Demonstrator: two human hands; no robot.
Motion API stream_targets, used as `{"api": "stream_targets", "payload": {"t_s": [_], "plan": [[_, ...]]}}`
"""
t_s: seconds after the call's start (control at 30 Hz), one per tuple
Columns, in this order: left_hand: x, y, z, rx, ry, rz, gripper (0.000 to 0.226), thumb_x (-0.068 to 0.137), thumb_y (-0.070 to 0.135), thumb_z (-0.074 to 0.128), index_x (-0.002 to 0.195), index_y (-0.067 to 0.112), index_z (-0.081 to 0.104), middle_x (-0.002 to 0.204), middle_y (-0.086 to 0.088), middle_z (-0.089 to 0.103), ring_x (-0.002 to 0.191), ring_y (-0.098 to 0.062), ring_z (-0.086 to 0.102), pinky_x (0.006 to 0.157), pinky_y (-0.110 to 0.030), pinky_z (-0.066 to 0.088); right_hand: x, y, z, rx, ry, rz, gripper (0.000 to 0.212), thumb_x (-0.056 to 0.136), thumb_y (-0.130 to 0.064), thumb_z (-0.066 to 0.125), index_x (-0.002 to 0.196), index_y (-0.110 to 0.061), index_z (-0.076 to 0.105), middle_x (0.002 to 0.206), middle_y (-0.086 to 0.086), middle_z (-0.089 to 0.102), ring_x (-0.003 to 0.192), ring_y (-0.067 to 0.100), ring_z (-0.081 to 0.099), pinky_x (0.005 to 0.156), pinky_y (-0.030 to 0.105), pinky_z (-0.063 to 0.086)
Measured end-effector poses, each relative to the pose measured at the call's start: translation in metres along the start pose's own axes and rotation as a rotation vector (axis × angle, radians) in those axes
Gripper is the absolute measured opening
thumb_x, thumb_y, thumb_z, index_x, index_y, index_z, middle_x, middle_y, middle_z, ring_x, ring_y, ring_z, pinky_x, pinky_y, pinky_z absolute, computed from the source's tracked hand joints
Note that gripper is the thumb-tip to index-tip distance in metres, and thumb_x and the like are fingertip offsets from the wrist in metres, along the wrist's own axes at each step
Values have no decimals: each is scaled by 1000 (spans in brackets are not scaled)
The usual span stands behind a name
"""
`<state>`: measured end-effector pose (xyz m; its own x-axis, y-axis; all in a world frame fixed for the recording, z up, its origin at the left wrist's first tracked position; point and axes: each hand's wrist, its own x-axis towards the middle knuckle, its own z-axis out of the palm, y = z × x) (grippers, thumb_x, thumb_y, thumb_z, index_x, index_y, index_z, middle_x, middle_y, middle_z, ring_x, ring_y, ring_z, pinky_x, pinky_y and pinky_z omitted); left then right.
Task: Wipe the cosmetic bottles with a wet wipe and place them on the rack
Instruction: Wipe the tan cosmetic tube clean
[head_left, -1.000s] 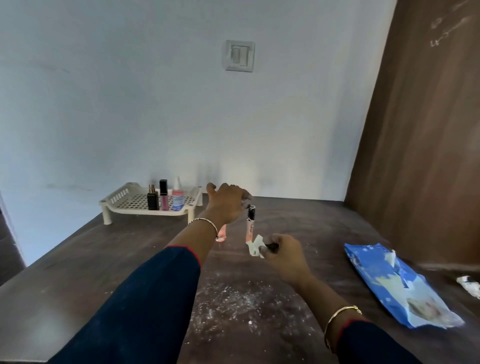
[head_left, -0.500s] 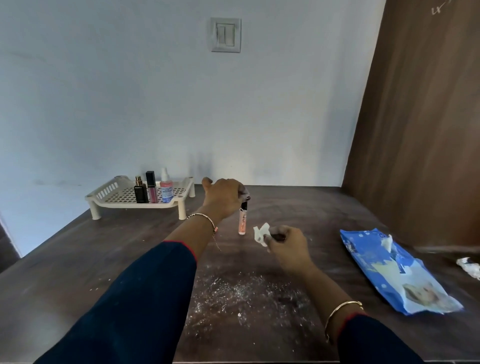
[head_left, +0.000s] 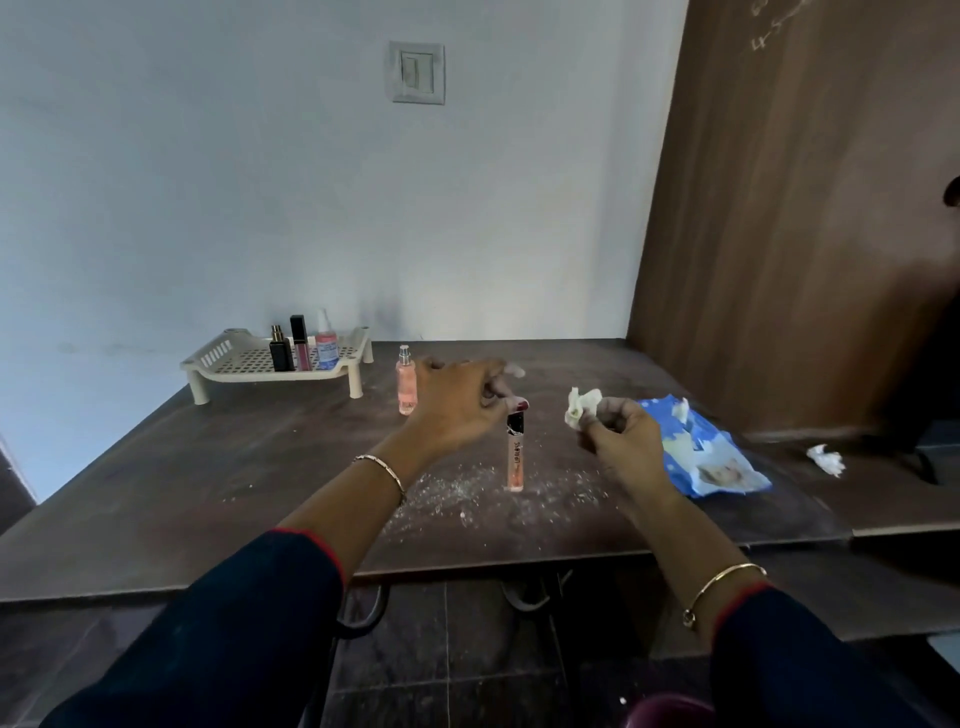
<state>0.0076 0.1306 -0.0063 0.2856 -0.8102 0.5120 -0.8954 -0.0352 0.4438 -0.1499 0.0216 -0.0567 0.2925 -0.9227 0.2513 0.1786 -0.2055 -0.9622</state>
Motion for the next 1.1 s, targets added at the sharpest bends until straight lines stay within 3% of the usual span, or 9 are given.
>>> {"api": "stream_targets", "payload": {"t_s": [0.17,0.27,0.4,0.47,0.57,0.67,0.9,1.1], "plan": [[-25,14,10,-29,14,5,33,85,37,64,117,34,57,88,21,68,93,1,59,93,-30,13,-22,-6,-9,-124,-17,-86,19,86,-4,63,103,-11,62,90,9,68,71,10,59,65,23,48],[-31,17,14,-6,5,-15,35,84,43,63,117,36,56,90,17,69,92,0,59,95,-33,14,-28,-17,-7,-251,-64,-188,14,86,-2,62,96,-10,68,91,4,71,85,14,65,77,29,53],[-32,15,19,23,-3,-37,34,84,44,61,117,38,54,98,16,68,97,-2,58,95,-34,15,-23,-25,2,-377,-95,-254,13,86,-7,63,96,-9,71,92,2,73,88,12,68,84,33,55],[-33,13,22,43,-7,-38,33,82,47,62,114,38,55,98,18,67,98,-1,57,94,-35,16,-22,-26,6,-380,-119,-272,14,87,-6,62,97,-7,71,92,3,74,86,10,69,84,30,56],[-34,9,25,3,-19,-73,41,78,53,65,114,38,54,97,21,67,97,4,56,93,-36,17,-23,-31,10,-427,-174,-327,16,88,-1,59,94,-7,72,90,2,74,81,4,67,75,13,51],[-36,7,24,-51,-42,-104,48,74,51,69,117,38,52,98,20,68,98,3,57,94,-37,17,-22,-34,14,-542,-232,-411,19,87,0,56,91,-9,72,86,-2,72,79,5,65,71,7,45],[-38,2,25,-159,-28,-157,38,72,42,74,106,41,56,87,23,63,94,1,58,90,-36,19,-22,-30,13,-876,-410,-702,18,84,-2,52,86,-10,69,90,2,67,83,20,60,74,31,47],[-37,0,24,-159,-40,-145,44,73,40,74,113,41,55,88,25,64,95,2,58,96,-40,20,-27,-33,7,-996,-450,-835,17,81,-10,59,94,-7,70,97,6,68,86,24,64,77,36,52]]}}
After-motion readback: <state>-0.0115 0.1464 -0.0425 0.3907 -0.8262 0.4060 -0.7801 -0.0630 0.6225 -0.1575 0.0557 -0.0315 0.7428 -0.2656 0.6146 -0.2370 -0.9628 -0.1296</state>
